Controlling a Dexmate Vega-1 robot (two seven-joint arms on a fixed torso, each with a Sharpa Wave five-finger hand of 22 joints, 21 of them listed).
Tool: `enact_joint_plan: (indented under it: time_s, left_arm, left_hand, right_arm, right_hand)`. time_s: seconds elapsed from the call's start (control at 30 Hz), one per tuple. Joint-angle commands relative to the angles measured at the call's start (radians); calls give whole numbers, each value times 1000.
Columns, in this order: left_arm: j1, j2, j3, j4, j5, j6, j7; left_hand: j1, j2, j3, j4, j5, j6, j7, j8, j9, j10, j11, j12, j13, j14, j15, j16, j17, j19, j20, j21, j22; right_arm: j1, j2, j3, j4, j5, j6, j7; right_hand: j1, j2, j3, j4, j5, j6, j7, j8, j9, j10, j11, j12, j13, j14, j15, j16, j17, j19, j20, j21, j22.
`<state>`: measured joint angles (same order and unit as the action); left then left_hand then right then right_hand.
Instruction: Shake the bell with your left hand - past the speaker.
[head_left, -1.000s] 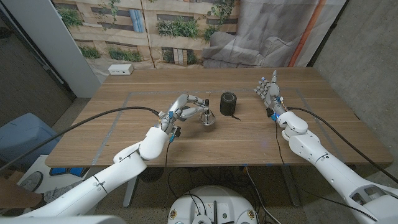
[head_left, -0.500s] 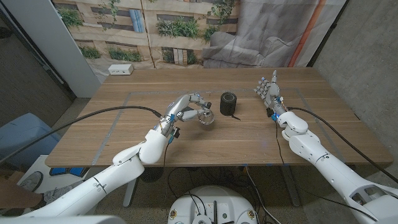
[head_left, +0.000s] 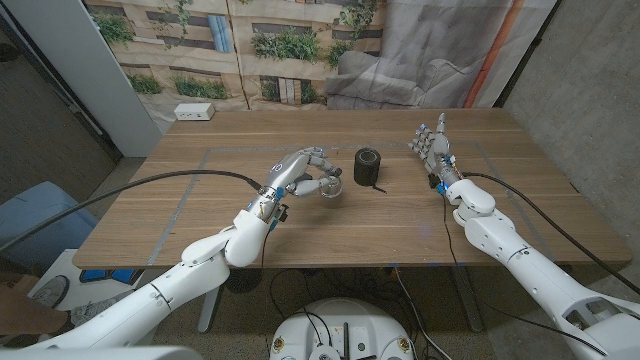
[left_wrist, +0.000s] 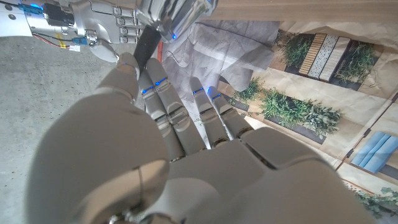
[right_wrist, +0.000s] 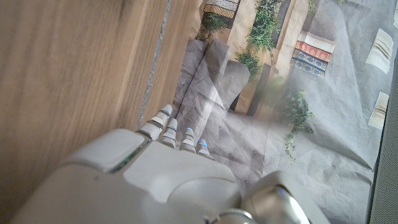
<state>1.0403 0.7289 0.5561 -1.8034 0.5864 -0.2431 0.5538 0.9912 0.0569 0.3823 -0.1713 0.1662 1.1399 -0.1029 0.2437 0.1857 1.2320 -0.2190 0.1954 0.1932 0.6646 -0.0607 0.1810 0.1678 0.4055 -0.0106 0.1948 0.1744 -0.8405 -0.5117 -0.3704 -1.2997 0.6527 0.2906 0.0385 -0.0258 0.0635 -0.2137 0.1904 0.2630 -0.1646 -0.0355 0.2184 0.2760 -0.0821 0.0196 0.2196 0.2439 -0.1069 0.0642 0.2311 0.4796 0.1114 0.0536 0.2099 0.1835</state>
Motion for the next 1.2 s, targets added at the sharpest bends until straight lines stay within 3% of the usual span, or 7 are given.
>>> enact_joint_plan:
  time_s: [0.03,0.53,1.2]
  left_arm:
    - [5,-25,-6,-6,-36,52,-39]
    - [58,-74,-64,-132,-302,311,-199]
    - [66,-106,-98,-254,-604,606,-233]
  left_hand:
    - [8,10,3,4,6,19,11,10,27,3,-3,-1,5,9,-126,5,1,5,-1,8,2]
    - [10,9,2,4,6,18,14,10,27,4,-2,-1,6,13,-127,5,1,4,-2,7,2]
    - [10,10,3,5,6,15,24,9,27,10,-2,1,6,18,-122,4,0,3,0,6,2]
  right_arm:
    - [0,0,0,0,0,0,0]
    - [0,0,0,0,0,0,0]
    - [1,0,0,1,0,0,1]
  right_hand:
    - [3,97,-6,-1,3,-8,0,6,3,-4,3,5,5,-5,1,3,4,6,1,5,3]
    - [3,97,-6,-1,3,-8,1,6,3,-3,4,5,5,-4,2,4,4,6,0,5,3]
    - [3,97,-6,-1,3,-8,1,6,3,-4,3,4,5,-5,0,3,4,6,1,5,3]
